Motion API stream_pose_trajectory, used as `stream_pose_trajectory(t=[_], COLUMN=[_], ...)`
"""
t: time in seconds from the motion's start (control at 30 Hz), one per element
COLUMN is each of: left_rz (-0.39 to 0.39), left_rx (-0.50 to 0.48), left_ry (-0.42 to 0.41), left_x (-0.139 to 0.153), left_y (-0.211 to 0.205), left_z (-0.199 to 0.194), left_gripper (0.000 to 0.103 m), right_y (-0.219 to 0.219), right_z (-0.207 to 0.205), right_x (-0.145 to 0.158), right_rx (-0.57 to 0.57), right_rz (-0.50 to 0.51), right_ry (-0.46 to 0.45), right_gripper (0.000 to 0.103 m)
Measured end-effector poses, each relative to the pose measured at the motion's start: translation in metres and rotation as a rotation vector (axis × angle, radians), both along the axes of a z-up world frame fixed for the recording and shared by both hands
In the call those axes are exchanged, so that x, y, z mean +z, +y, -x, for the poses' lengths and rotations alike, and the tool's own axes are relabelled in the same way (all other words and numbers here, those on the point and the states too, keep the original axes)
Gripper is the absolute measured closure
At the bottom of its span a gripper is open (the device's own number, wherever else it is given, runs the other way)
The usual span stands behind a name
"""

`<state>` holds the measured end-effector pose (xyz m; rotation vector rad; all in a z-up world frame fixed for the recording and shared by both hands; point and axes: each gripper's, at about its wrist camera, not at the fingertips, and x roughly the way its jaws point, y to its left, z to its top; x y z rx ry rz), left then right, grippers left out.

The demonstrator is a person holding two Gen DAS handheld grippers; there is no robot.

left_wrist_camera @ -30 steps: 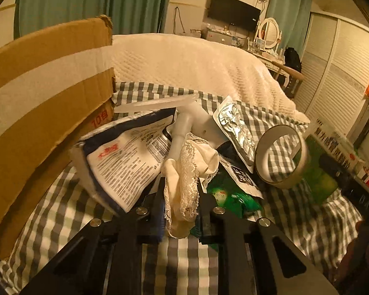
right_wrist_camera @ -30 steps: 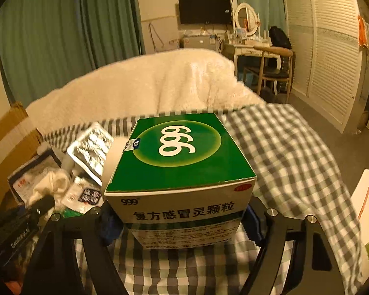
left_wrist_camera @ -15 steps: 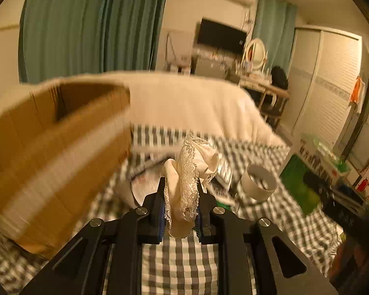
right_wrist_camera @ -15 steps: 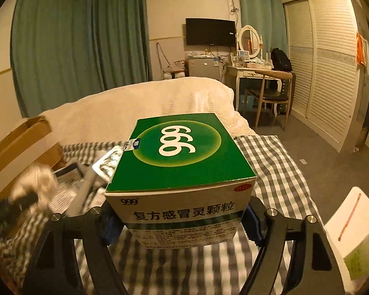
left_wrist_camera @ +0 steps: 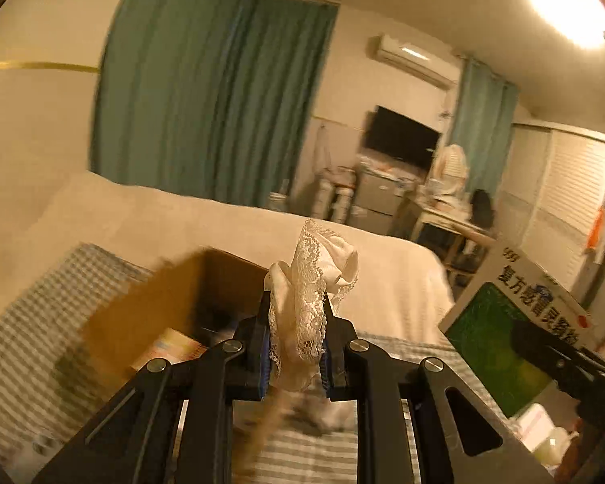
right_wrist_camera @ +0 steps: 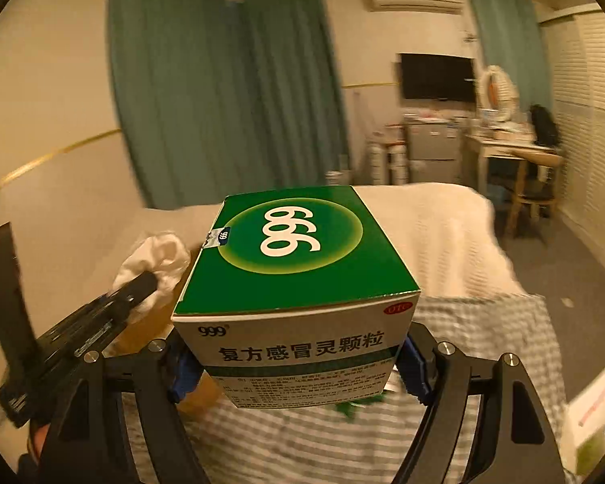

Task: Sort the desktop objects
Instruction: 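Carry the cloth and green box into the cardboard box and release both, then grasp the green snack bag with the left tool while the right tool grasps the white tape roll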

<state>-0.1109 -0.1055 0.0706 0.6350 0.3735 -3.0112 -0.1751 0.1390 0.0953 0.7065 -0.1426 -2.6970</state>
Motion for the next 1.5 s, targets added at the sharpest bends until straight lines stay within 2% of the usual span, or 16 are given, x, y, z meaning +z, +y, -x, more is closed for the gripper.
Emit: stream_pose_trajectory(t=[0.07,0.17,0.33,0.47,0.63,0.67,0.73,0.77,0.8,0.83,0.97,1.1,1.17,1.23,1.33,1.5], left_rz=[-0.020,-0.044,-0.092,-0.108,-0.085,-0.077,-0.057,-0.053,-0.053,-0.057,-0.033,0.013,0.029,0.029,-0.001,-0.058], left_rx=[0.056,0.116,0.119,0.100,0.103,0.107,0.119,0.131,0.143,0.152,0.133,0.074,0.030,-0.013,-0.084,-0.162], left_ry=[0.003,-0.002,-0.061,-0.100,-0.119,-0.124,-0.128,-0.127,-0.125,-0.107,-0.106,-0.098,-0.088,-0.083,-0.115,-0.191], left_x=[0.000,-0.018,-0.076,-0.101,-0.108,-0.109,-0.109,-0.108,-0.107,-0.104,-0.088,-0.062,-0.051,-0.047,-0.057,-0.100], left_y=[-0.030,-0.063,-0.089,-0.100,-0.100,-0.100,-0.102,-0.101,-0.101,-0.099,-0.085,-0.050,-0.022,0.006,0.049,0.106], left_z=[0.000,0.007,0.029,0.052,0.062,0.062,0.059,0.057,0.056,0.052,0.044,0.027,0.017,0.007,-0.001,0.005], left_gripper=[0.084,0.084,0.084,0.084,0.082,0.079,0.061,0.038,0.022,0.019,0.018,0.017,0.009,0.007,0.006,0.006], right_y=[-0.032,-0.081,-0.144,-0.168,-0.179,-0.179,-0.178,-0.180,-0.177,-0.174,-0.151,-0.100,-0.071,-0.042,0.001,0.056], right_z=[0.008,0.026,0.063,0.089,0.118,0.121,0.123,0.119,0.116,0.112,0.096,0.063,0.047,0.034,0.012,-0.014], right_x=[0.002,-0.008,-0.045,-0.071,-0.089,-0.091,-0.090,-0.088,-0.085,-0.082,-0.063,-0.039,-0.031,-0.027,-0.030,-0.054], right_rx=[0.041,0.096,0.105,0.108,0.093,0.085,0.071,0.074,0.070,0.064,0.055,-0.005,-0.045,-0.090,-0.147,-0.226], right_rz=[0.011,-0.008,-0.114,-0.157,-0.143,-0.141,-0.140,-0.137,-0.135,-0.133,-0.122,-0.127,-0.138,-0.143,-0.129,-0.174], right_ry=[-0.009,-0.047,-0.118,-0.143,-0.161,-0.167,-0.158,-0.147,-0.131,-0.119,-0.082,-0.033,-0.017,-0.018,-0.044,-0.069], right_gripper=[0.026,0.026,0.026,0.026,0.022,0.022,0.017,0.015,0.014,0.014,0.014,0.014,0.013,0.013,0.013,0.012])
